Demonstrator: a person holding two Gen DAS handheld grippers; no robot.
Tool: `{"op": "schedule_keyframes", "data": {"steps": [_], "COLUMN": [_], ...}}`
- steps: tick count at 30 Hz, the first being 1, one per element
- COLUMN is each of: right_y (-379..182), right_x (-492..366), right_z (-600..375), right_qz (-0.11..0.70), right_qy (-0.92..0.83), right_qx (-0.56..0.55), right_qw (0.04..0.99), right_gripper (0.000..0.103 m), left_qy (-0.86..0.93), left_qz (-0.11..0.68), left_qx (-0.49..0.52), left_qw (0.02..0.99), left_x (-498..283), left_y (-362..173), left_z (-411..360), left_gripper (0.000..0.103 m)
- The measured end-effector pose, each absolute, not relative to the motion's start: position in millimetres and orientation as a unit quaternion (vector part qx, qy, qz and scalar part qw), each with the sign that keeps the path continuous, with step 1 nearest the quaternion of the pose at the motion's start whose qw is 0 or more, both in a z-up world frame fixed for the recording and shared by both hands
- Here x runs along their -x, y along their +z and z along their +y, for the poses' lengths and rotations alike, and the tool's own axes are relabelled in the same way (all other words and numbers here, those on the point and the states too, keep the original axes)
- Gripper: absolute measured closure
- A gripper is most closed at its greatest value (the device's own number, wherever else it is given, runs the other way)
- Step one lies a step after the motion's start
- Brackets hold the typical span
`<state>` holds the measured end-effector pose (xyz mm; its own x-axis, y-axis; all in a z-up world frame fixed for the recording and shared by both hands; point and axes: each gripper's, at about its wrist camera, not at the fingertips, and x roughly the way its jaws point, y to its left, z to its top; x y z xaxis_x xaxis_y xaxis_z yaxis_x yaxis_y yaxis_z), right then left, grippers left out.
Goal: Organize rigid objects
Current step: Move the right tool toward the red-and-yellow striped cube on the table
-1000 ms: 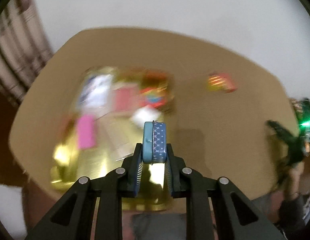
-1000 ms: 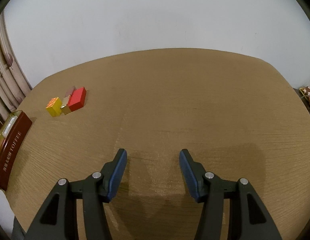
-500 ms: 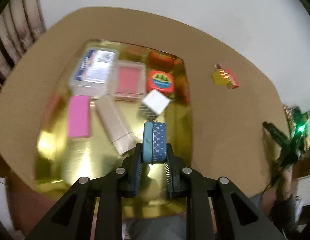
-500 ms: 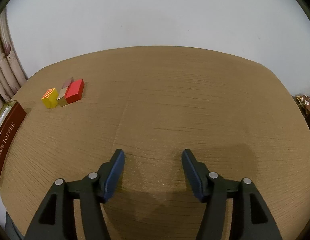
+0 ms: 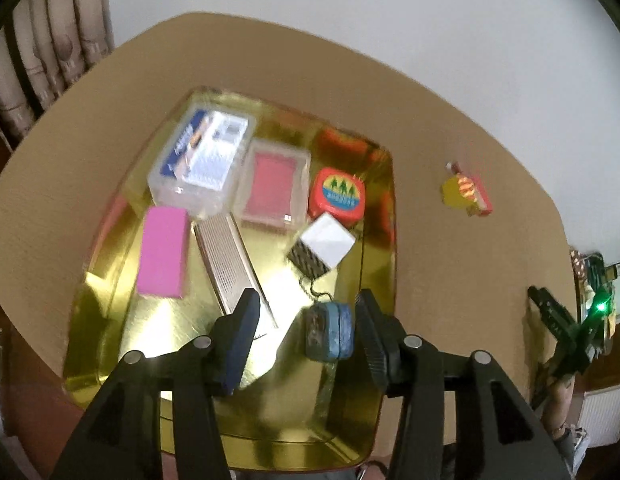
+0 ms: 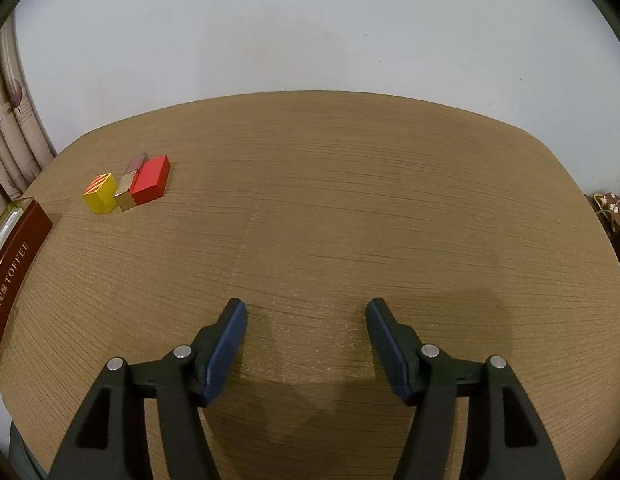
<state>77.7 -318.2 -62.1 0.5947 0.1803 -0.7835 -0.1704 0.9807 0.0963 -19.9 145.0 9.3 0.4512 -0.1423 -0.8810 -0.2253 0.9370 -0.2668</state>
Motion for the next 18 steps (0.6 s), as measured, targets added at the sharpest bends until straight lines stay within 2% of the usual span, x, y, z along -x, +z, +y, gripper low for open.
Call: {"op": "schedule_keyframes", "data": {"steps": [8,18], "right_y": [-61.8,-39.7], "right_x": [-75.1,-78.2], "right_z": [-319.7,-289.3], "right_qz": [0.440,0.424], "right_qy": [0.097,0.157], "right_qx": [-0.003,-0.001], "right_qw": [0.893,0.892], "right_gripper": [0.038,0.038], "left_qy": [0.042,0.080], "left_qz": [0.490,0.442], "left_qx": [0.157,0.085], "left_qw": [0.856,0.889], "left_x": [59.7,126.4], "left_y": [30.8,35.4], "left_z": [145.0,110.2], "left_gripper": [0.056,0.048]}}
